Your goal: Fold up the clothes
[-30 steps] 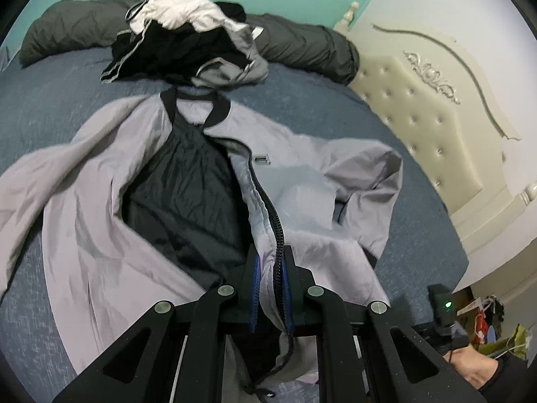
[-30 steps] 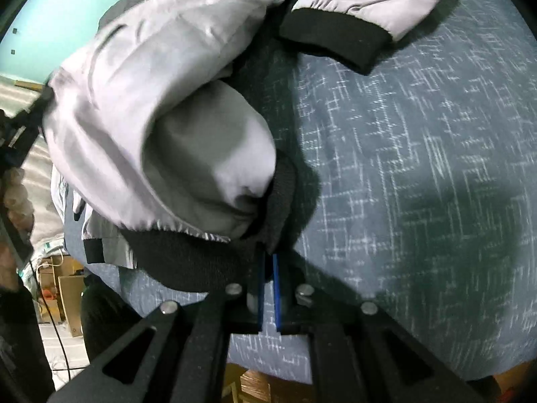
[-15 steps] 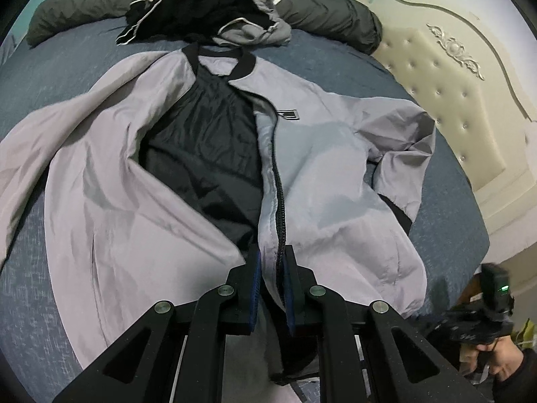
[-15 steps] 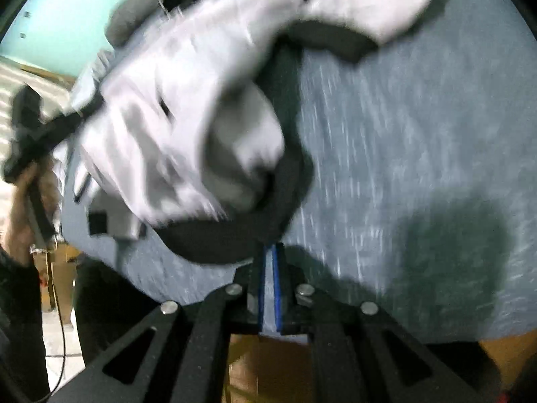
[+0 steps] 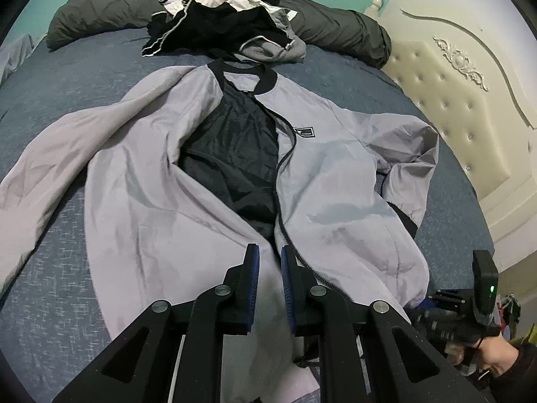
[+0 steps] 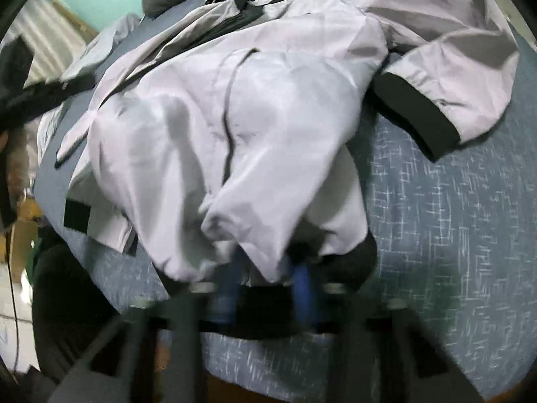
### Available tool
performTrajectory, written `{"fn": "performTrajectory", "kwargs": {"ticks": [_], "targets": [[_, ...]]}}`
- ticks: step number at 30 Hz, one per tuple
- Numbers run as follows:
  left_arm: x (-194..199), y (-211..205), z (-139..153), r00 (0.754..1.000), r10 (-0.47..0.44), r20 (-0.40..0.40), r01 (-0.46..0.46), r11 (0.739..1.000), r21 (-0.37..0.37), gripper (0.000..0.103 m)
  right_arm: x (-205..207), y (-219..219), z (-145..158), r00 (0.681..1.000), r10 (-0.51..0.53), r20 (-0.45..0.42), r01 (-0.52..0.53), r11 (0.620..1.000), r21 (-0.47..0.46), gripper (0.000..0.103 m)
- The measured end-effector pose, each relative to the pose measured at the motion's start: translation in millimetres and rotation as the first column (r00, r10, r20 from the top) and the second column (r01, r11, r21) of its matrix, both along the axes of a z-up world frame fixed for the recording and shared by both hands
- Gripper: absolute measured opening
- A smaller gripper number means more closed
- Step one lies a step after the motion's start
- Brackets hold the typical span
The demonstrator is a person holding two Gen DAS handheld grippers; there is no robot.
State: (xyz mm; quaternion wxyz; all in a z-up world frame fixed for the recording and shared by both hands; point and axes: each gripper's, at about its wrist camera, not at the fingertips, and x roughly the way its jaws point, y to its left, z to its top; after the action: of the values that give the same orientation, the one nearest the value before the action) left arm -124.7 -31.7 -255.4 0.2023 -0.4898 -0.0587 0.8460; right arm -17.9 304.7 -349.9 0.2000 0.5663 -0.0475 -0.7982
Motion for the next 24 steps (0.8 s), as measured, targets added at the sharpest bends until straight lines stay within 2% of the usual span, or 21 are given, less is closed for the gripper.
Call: {"fn": "performTrajectory", "kwargs": {"ticks": [2, 8, 16, 19, 24], "targets": [[2, -2, -1, 1.000, -0.002, -0.002, 0.002, 1.000, 0.000, 0.014, 4, 6, 11, 0.999, -0.017, -0.051, 0.016, 1.000, -0.018, 0.004], [5, 8, -8, 1.000, -0.024, 0.006, 0.024, 1.000, 0.004, 0.015, 15, 44, 49, 0.972, -0.123, -0.199, 0.106, 0.990, -0.095, 0.002], [12, 18, -6, 0.999, -0.045, -0.004, 0.045, 0.999, 0.011, 0.014, 16, 96, 90, 0.920, -0.255, -0.298, 0.193, 0.955, -0.224, 0.002], [13, 17, -5, 0.999, -0.046, -0.007, 0.046, 0.999, 0.008, 0.014, 17, 112, 99, 0.901, -0.297, -0.316, 0.219, 0.940, -0.259, 0.002], [14, 14, -6, 0.999, -0.041, -0.005, 0.041, 0.999, 0.007, 0.014, 6, 129, 81, 0.918, -0.320, -0.234, 0.268, 0.936, -0.227, 0.003]]}}
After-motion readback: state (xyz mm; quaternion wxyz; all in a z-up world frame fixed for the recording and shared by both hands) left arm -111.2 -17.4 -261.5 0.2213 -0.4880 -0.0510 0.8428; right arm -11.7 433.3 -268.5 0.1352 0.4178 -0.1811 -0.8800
